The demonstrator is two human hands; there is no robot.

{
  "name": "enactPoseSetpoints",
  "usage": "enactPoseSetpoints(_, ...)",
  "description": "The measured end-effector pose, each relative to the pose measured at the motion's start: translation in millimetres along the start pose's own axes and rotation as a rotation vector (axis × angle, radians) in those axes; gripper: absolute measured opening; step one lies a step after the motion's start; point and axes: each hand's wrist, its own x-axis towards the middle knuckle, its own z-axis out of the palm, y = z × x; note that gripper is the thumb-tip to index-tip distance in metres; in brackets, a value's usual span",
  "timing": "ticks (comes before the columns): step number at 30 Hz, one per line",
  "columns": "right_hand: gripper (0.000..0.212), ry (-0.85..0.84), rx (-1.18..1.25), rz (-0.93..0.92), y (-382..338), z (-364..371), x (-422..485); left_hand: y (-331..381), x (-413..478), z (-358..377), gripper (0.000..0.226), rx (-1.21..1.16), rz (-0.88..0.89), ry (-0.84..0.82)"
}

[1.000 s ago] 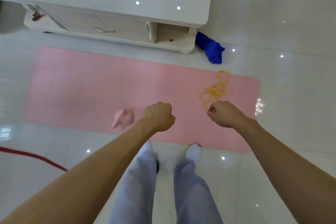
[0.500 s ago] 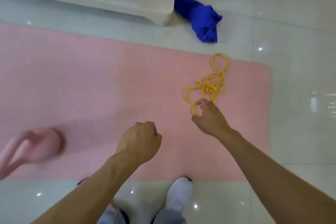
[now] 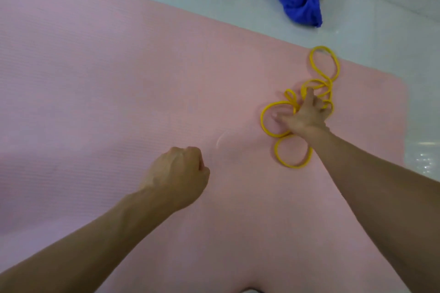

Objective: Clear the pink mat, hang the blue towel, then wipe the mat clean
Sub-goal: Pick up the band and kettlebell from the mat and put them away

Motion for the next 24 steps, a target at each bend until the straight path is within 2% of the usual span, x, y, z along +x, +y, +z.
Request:
enactPoseSetpoints(2,0.095,0.064,-0.021,0.005,12.6,1.9,5.1,-6.8,-1.9,2.7,0.023,0.016,-0.011,-0.001)
enactPoseSetpoints(5,0.047,0.083,0.041,0.044,20.5,-8.0,-4.4,-11.7,-8.6,2.0,0.025,-0.006,-0.028,0.006)
enactPoseSetpoints(7,0.034,0.075,-0.010,0.009,14.7,-14.3,-23.2,-10.6,-17.9,-0.8,0.025,-0.038,-0.032,0.012)
enactPoseSetpoints(12,0.055,0.070,-0.117,-0.322,-42.3,-27.4,-106.7,-15.9,-58.4,-12.7,0.023,-0.088,-0.062,0.026)
enactPoseSetpoints(17,0.029,0.016,-0.146,-0.659,-100.6,-26.3,-199.9,-40.3,-103.1,-36.0,0.025,-0.126,-0.179,0.053)
enactPoseSetpoints(24,0.022,-0.093,-0.203,-1.070,-176.5,-10.4,-319.0,-107.2,-161.7,-73.7,0.023,-0.190,-0.367,0.165)
